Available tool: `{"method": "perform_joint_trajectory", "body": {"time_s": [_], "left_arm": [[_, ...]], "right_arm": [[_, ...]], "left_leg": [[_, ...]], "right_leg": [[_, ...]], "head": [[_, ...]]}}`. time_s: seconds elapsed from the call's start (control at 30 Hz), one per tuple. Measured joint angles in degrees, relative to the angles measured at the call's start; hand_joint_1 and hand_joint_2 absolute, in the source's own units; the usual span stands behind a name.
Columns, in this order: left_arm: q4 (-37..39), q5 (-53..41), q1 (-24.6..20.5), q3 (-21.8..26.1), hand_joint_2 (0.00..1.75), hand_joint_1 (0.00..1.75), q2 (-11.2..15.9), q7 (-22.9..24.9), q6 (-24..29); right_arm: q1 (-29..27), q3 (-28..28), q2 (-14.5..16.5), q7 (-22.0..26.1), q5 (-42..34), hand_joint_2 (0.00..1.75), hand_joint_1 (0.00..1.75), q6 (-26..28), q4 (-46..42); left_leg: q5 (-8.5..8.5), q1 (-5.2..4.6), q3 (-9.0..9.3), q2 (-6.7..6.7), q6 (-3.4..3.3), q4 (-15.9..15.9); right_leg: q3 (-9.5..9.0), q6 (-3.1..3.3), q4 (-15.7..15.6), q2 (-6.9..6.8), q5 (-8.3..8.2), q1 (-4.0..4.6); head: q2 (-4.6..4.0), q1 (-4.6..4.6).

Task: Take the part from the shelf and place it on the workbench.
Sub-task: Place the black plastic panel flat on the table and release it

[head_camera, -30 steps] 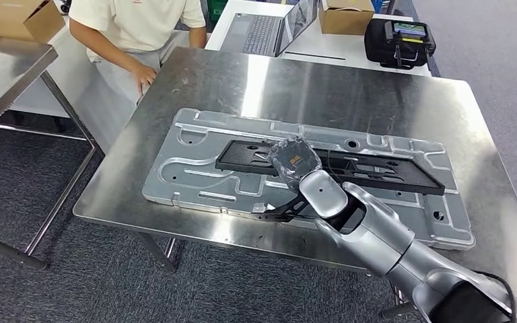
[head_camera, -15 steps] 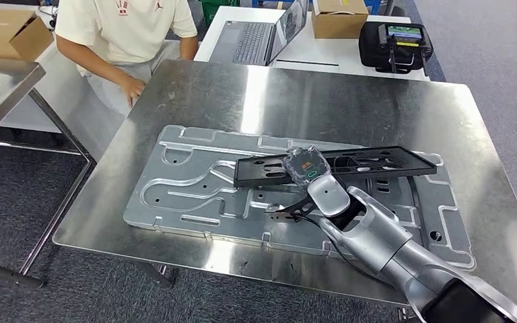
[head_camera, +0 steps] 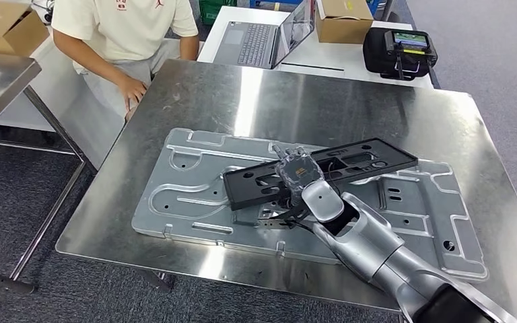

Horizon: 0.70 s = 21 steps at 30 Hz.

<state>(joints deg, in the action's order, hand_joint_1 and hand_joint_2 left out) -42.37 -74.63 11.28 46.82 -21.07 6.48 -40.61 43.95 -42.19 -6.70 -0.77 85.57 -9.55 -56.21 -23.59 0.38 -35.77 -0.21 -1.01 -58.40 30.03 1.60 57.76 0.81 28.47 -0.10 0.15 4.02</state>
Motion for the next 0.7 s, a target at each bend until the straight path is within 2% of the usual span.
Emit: {"method": "perform_joint_trajectory", "body": {"time_s": [0.1,0.23,0.37,0.4,0.47,0.53,0.57,0.6,0.63,0.7], "left_arm": [[0.09,2.53,0.12,-0.03,0.00,0.00,0.00,0.96,0.14],[-0.49,11.61,1.67,-2.76,0.00,0.00,0.01,5.72,0.64],[-3.85,22.47,5.08,-9.57,0.00,0.00,0.03,12.57,0.60],[-4.64,23.99,5.79,-11.07,0.00,0.00,0.01,13.68,0.58],[-6.07,25.79,6.91,-13.55,0.00,0.00,-0.06,15.18,0.54],[-7.42,26.87,7.78,-15.66,0.00,0.00,-0.07,16.37,0.48],[-8.01,27.22,8.16,-16.53,0.00,0.00,-0.07,16.87,0.46],[-8.53,27.43,8.49,-17.32,0.00,0.00,-0.07,17.30,0.44],[-8.99,27.42,8.82,-17.99,0.00,0.00,-0.07,17.62,0.44],[-9.90,27.01,9.37,-19.15,0.00,0.00,-0.08,17.98,0.44]], "right_arm": [[-0.83,0.30,0.11,-0.07,0.14,0.00,0.00,0.92,-1.62],[-3.92,1.15,0.87,-0.71,1.30,0.00,0.00,2.61,-8.45],[-7.31,1.42,2.43,-1.57,3.34,0.00,0.00,3.15,-17.34],[-7.80,1.46,2.74,-1.82,3.72,0.00,0.00,3.22,-19.04],[-8.47,1.55,3.10,-2.58,4.19,0.00,0.00,3.28,-21.83],[-9.15,1.55,3.26,-3.75,4.35,0.00,0.00,3.33,-24.01],[-9.55,1.50,3.30,-4.37,4.35,0.00,0.00,3.35,-24.88],[-9.91,1.45,3.31,-4.95,4.35,0.00,0.00,3.34,-25.66],[-10.19,1.42,3.31,-5.38,4.35,0.00,0.00,3.24,-26.36],[-10.41,1.41,3.32,-5.64,4.35,0.00,0.00,2.92,-27.70]], "left_leg": [[-0.13,-0.07,0.09,-0.02,-0.13,0.00],[-0.21,-0.15,0.11,-0.08,-0.20,-0.03],[-0.25,-0.26,0.33,-0.15,-1.27,0.14],[0.08,-0.07,0.63,-0.08,-1.50,0.70],[0.63,0.29,1.12,0.09,-1.86,1.82],[0.77,0.26,1.02,0.14,-1.97,1.93],[0.80,0.27,0.85,0.13,-1.96,1.82],[0.82,0.31,0.68,0.13,-1.89,1.66],[0.84,0.39,0.48,0.13,-1.76,1.45],[0.80,0.63,-0.02,0.11,-1.17,0.73]], "right_leg": [[-0.16,-0.52,-0.12,-0.01,0.08,-0.08],[-0.17,-0.84,-0.15,-0.03,0.11,-0.14],[-0.53,-2.38,-0.57,-0.06,0.07,-0.53],[-0.53,-2.50,-0.19,-0.10,0.49,-0.45],[0.79,-2.56,3.47,-0.26,3.37,-0.36],[4.04,-2.70,10.96,-0.37,7.60,-0.59],[5.45,-2.84,14.17,-0.40,8.80,-0.76],[6.10,-2.99,15.71,-0.43,8.88,-0.96],[5.67,-3.15,14.94,-0.48,7.76,-1.19],[2.01,-3.54,7.72,-0.62,4.13,-1.75]], "head": [[0.00,0.01],[0.00,0.01],[0.01,0.03],[0.00,0.02],[-0.01,-0.02],[-0.01,-0.05],[-0.01,-0.06],[0.00,-0.05],[0.00,-0.05],[0.00,-0.05]]}}
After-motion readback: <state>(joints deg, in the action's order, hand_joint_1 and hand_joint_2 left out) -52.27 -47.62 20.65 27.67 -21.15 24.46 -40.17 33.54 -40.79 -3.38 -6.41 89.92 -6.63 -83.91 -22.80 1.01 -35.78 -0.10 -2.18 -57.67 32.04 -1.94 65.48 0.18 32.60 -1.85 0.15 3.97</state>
